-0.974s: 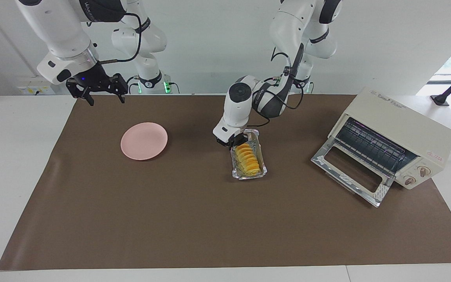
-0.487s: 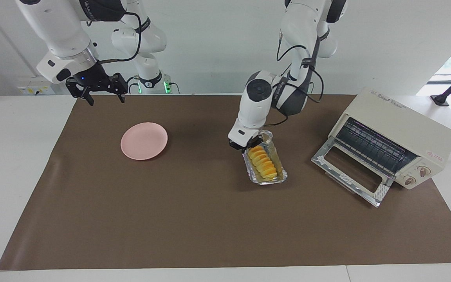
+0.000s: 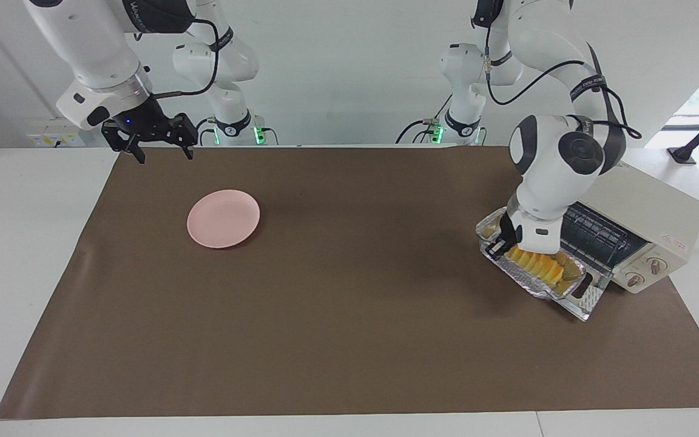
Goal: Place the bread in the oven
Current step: 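Carry the bread with the left gripper into the open toaster oven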
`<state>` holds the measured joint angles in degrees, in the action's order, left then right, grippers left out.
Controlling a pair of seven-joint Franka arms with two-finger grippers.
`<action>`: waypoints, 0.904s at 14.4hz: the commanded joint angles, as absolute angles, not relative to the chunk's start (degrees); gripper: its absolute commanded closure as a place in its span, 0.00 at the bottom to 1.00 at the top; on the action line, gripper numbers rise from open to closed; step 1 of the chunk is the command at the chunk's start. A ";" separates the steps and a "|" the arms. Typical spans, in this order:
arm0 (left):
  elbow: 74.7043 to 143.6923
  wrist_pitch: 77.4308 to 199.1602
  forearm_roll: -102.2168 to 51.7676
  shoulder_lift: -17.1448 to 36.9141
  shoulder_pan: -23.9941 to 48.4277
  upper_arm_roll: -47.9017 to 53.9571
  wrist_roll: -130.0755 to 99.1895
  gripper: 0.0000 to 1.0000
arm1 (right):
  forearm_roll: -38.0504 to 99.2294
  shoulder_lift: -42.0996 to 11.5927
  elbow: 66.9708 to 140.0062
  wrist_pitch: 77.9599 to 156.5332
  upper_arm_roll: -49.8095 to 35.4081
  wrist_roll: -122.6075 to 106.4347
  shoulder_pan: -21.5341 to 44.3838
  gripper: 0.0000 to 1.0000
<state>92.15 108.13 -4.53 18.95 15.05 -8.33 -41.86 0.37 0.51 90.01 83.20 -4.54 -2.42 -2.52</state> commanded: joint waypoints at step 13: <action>98.88 105.91 0.70 15.47 5.27 -8.96 -37.71 1.00 | 0.88 1.58 90.97 82.97 -5.19 -3.43 -3.69 0.00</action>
